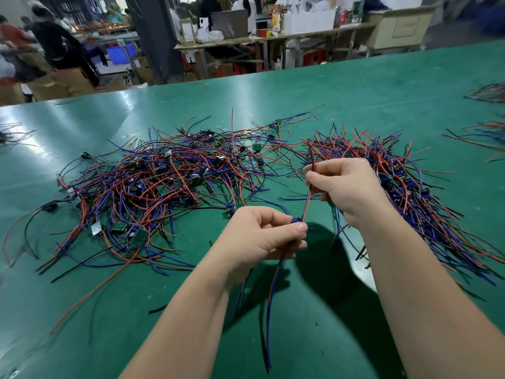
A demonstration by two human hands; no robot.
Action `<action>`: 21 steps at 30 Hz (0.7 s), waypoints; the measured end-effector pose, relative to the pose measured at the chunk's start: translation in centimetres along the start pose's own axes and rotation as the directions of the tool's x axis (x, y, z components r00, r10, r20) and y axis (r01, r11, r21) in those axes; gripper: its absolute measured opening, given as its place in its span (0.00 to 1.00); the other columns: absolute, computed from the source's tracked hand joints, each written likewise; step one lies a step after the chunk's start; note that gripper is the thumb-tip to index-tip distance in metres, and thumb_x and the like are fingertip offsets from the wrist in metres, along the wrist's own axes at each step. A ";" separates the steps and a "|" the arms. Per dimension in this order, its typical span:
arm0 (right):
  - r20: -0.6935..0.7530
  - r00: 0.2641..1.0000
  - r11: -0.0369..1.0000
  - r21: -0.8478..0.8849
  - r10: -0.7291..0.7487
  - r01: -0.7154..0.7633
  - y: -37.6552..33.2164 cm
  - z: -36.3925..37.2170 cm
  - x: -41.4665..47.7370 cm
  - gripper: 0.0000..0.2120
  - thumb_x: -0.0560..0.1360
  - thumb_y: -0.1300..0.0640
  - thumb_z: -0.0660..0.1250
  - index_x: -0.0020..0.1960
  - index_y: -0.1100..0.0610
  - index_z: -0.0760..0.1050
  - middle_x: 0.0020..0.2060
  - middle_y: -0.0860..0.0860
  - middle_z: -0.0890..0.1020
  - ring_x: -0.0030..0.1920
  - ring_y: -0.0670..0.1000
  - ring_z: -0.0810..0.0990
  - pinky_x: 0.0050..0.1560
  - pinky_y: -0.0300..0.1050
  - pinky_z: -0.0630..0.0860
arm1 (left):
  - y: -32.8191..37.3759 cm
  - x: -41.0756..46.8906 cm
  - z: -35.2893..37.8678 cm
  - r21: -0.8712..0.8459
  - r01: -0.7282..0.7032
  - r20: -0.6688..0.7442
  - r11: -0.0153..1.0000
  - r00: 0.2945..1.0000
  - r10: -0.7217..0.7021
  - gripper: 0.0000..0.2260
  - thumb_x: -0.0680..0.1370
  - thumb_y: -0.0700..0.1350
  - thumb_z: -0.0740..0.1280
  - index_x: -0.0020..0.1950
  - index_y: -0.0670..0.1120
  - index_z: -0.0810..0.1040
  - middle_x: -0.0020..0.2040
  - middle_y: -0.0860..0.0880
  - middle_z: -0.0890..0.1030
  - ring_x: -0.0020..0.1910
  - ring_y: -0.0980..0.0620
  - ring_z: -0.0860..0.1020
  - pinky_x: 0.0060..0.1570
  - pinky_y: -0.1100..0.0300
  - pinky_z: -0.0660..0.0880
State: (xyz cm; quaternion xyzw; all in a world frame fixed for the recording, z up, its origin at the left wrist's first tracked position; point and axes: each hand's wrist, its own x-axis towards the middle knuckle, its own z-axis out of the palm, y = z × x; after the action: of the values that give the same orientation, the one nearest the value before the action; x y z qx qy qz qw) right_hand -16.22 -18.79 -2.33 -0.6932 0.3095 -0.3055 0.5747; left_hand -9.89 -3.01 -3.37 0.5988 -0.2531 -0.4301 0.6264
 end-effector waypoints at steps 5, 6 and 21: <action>-0.088 0.995 0.979 0.195 -0.035 0.052 -0.4 -0.1 -0.2 0.06 0.74 0.71 0.66 0.47 0.63 0.79 0.32 0.55 0.80 0.27 0.46 0.81 0.26 0.34 0.73 | 0.2 -0.4 -0.3 0.041 0.061 0.090 0.997 0.994 -0.065 0.05 0.72 0.35 0.72 0.38 0.42 0.78 0.37 0.43 0.84 0.33 0.52 0.83 0.32 0.63 0.79; -0.086 0.995 0.975 0.214 -0.048 0.066 -0.5 0.0 -0.4 0.06 0.74 0.71 0.66 0.47 0.62 0.78 0.33 0.55 0.79 0.27 0.47 0.81 0.25 0.35 0.73 | 0.4 -0.4 -0.4 0.049 0.066 0.100 0.997 0.992 -0.070 0.05 0.72 0.36 0.71 0.38 0.42 0.78 0.37 0.43 0.84 0.33 0.52 0.83 0.32 0.63 0.78; -0.382 0.918 0.932 0.284 -0.107 0.227 -1.1 -1.7 0.5 0.05 0.81 0.60 0.51 0.50 0.51 0.62 0.32 0.55 0.79 0.24 0.49 0.78 0.23 0.39 0.70 | 0.0 -0.7 -0.4 0.222 0.043 0.201 0.974 0.976 -0.089 0.04 0.73 0.39 0.72 0.39 0.44 0.79 0.39 0.43 0.84 0.35 0.48 0.81 0.37 0.60 0.77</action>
State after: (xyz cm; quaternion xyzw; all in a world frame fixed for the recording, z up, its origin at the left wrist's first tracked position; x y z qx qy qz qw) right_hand -17.13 -20.06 -0.91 -0.5463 0.2943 -0.5222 0.5851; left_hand -9.93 -2.26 -3.34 0.6229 -0.3428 -0.4815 0.5124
